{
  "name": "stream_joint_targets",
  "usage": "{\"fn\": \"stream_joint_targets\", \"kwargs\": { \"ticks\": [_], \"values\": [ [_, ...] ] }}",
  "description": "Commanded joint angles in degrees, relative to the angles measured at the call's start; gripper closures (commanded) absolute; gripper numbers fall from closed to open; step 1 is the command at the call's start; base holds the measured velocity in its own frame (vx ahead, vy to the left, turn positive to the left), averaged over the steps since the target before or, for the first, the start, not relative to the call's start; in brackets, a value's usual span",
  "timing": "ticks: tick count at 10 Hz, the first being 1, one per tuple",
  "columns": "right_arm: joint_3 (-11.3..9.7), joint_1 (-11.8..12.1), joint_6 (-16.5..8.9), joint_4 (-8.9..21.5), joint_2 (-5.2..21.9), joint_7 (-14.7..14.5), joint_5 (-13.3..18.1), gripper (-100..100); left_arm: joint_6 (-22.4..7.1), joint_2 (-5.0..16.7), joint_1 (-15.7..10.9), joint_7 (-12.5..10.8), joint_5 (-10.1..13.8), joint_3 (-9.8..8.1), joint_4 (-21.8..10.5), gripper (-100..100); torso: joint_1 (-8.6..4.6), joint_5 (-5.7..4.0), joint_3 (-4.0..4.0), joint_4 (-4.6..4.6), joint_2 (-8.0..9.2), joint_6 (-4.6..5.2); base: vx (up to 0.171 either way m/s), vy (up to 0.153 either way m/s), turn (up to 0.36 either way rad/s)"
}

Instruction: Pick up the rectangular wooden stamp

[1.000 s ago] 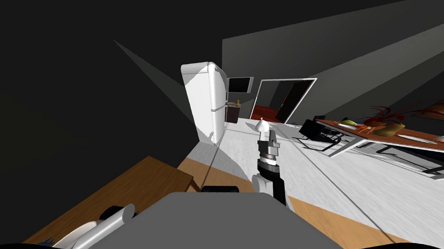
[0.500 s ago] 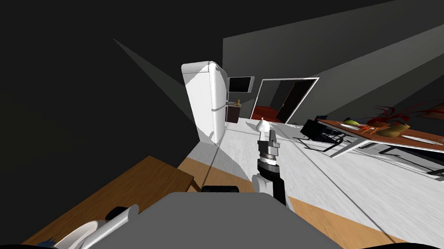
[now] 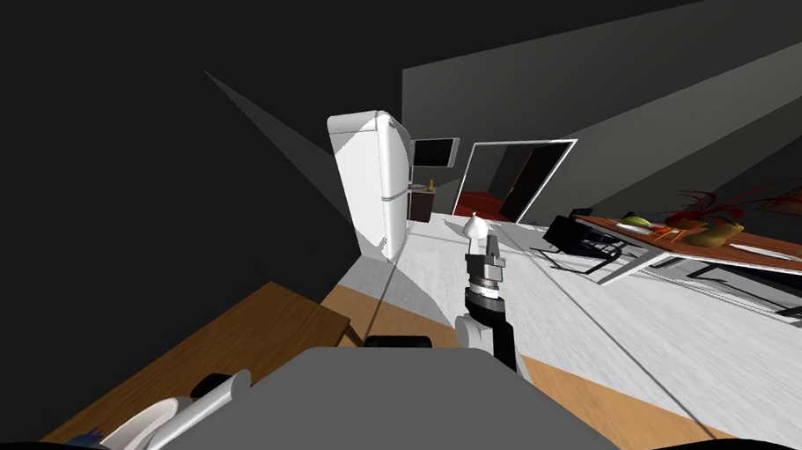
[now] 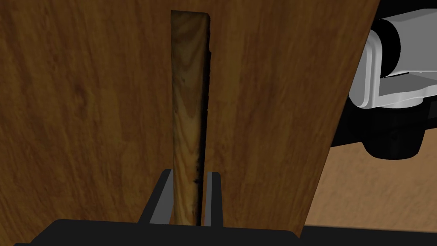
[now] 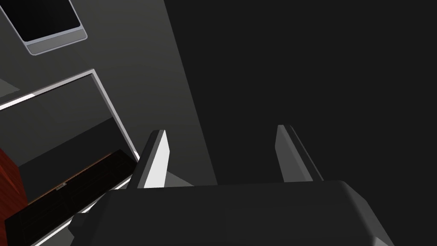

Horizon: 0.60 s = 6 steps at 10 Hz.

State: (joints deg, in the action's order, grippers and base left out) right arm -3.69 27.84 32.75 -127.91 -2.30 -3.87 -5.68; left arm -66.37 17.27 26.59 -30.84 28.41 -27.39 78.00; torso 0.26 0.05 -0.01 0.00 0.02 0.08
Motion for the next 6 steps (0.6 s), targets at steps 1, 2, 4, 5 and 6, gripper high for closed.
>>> {"fn": "stream_joint_targets", "kwargs": {
  "ticks": [1,2,4,5,6],
  "values": [
    [0.00,0.00,0.00,0.00,0.00,0.00,0.00,0,0.00,0.00,0.00,0.00,0.00,0.00,0.00,0,0.00,0.00,0.00,0.00,0.00,0.00,0.000,0.000,0.000],
    [0.00,0.00,0.00,0.00,0.00,0.00,0.00,0,-1.34,0.37,0.64,-0.43,0.31,-0.31,1.82,100,0.00,0.00,0.00,0.00,0.00,0.00,0.000,0.000,-0.011],
    [0.00,0.00,0.00,0.00,0.00,0.00,0.00,0,-3.26,0.93,1.39,-0.96,0.90,-0.77,3.96,100,-0.03,-0.05,0.01,0.01,0.00,-0.01,-0.002,-0.007,-0.022],
    [0.00,0.00,0.00,0.00,0.00,0.00,0.00,0,-2.54,0.86,1.13,-0.66,0.79,-0.68,3.18,100,-0.06,-0.04,0.01,0.01,0.02,-0.02,0.000,0.000,0.000],
    [0.00,0.00,0.00,0.00,0.00,0.00,0.00,0,-2.73,0.90,1.16,-0.71,0.82,-0.71,3.31,0,-0.04,-0.02,0.01,0.01,0.01,-0.03,0.000,0.000,0.000]
  ]
}}
